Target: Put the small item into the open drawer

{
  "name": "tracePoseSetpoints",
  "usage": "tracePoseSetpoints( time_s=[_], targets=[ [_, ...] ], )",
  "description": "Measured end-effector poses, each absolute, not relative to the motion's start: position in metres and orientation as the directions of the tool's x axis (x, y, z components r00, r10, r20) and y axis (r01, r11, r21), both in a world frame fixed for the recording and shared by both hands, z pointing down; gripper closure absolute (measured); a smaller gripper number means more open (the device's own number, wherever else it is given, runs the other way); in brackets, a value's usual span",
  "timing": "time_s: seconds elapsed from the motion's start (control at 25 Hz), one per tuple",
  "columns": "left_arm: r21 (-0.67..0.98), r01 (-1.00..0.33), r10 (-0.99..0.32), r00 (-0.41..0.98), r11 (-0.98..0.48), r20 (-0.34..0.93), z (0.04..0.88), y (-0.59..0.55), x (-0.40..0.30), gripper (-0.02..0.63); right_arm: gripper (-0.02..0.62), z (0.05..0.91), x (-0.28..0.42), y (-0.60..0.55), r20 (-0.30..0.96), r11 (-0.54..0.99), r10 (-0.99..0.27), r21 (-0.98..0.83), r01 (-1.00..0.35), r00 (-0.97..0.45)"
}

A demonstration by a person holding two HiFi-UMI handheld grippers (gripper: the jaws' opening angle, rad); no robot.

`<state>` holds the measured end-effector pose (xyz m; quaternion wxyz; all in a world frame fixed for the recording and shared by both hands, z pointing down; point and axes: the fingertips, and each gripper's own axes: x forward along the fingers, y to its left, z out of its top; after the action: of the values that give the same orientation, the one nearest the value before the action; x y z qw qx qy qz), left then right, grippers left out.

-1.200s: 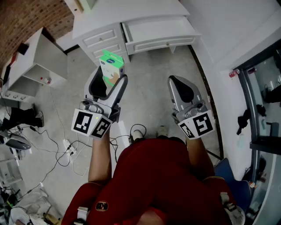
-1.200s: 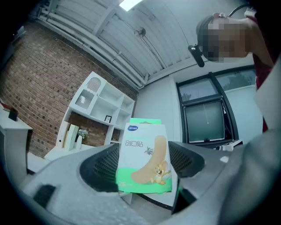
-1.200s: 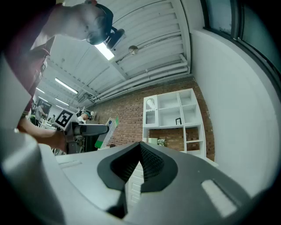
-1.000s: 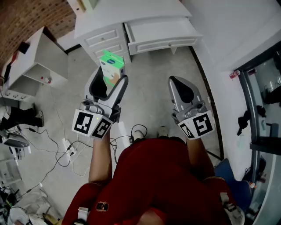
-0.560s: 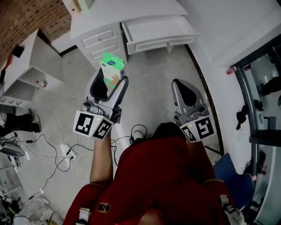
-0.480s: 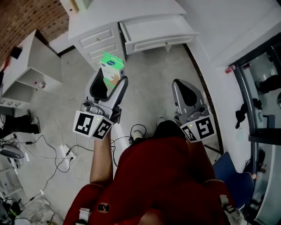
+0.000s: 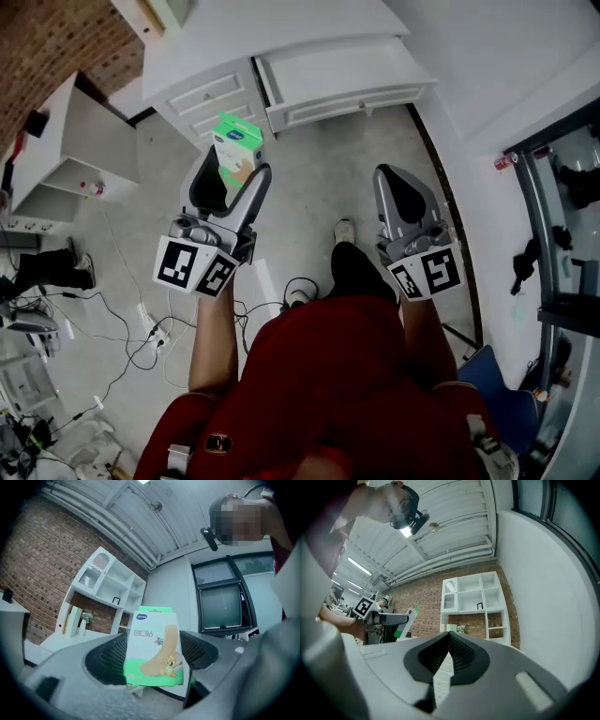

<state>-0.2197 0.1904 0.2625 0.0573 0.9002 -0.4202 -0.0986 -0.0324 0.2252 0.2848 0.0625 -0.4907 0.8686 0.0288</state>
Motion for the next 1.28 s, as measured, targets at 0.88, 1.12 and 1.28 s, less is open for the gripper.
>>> tracePoseSetpoints(
  time_s=[0.88,1.12,1.28],
  targets=[
    [0.112,-0.849,-0.851,0.523,-0.516,0.039,0.298,-0.047,-0.097,0.255,0.583,0.304,0.104,-0.027,-0.129,0.624,-0.778,-0.039,-0.781,-0.615],
    [0.107,-0.858,-0.854,0.511,-0.502,0.093,0.318,-0.085,-0.097,0.255,0.583,0.31,0.103,-0.057,-0.115,0.631,-0.774,-0.046,-0.775,-0.623],
    [0.105,-0.855,-0.844,0.519,-0.508,0.138,0.341,-0.112,-0.098,0.255,0.583,0.312,0.102,-0.079,-0.102,0.617,-0.785,-0.04,-0.786,-0.612]
  ],
)
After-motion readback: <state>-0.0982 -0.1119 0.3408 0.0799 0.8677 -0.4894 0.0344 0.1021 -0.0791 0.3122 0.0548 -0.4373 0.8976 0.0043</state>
